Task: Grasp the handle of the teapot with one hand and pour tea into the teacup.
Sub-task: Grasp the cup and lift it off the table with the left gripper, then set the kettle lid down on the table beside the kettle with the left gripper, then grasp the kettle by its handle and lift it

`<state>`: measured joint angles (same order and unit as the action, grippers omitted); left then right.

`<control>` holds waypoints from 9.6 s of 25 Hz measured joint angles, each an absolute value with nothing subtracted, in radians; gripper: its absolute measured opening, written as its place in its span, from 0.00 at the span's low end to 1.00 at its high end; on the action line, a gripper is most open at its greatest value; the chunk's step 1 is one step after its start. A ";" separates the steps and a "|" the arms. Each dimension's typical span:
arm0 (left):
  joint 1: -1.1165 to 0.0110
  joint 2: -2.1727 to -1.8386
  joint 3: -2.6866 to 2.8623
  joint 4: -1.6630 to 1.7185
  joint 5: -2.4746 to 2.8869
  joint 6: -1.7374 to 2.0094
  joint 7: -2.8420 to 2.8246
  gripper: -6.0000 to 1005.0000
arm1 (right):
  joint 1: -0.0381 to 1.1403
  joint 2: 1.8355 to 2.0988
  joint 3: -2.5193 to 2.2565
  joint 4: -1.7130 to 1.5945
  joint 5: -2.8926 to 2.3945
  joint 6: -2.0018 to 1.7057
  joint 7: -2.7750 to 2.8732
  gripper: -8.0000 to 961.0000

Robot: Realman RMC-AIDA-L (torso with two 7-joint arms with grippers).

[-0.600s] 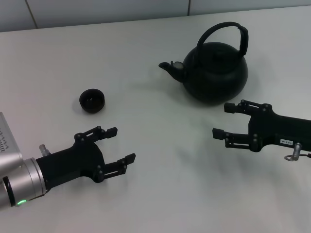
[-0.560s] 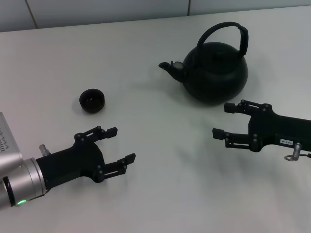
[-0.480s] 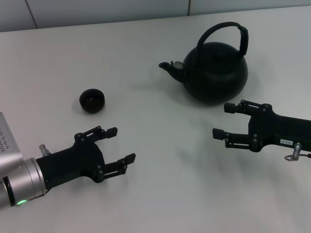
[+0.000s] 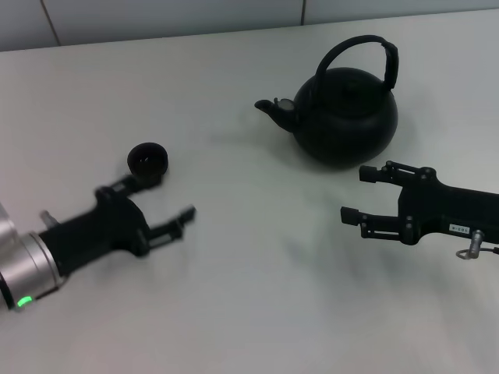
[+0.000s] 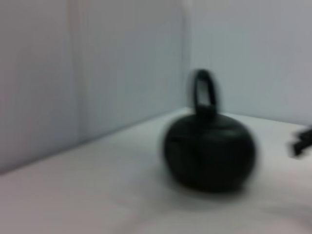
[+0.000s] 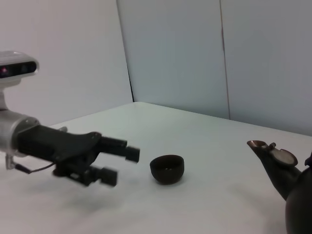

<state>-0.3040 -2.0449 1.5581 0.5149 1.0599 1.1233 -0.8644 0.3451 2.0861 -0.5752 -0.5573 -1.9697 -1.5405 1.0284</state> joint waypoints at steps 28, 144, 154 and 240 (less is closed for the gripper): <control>-0.477 -2.069 1.448 0.440 1.112 0.846 -0.802 0.77 | 0.346 2.086 -0.575 -0.562 -1.970 -1.544 1.031 0.85; -0.612 -2.080 1.732 0.498 1.177 0.667 -0.940 0.67 | 0.356 2.085 -0.587 -0.564 -1.971 -1.559 1.033 0.85; -0.609 -2.080 1.734 0.494 1.184 0.669 -0.938 0.70 | 0.356 2.084 -0.587 -0.564 -1.971 -1.560 1.033 0.85; -0.300 -2.044 1.628 0.752 1.283 0.844 -1.017 0.84 | 0.542 2.083 -0.457 -0.341 -1.545 -1.059 0.885 0.50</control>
<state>-0.3005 -2.0443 1.6282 0.7524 1.2831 0.8437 -1.0172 0.5416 2.0831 -0.4571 -0.3414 -1.5446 -1.0590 0.8854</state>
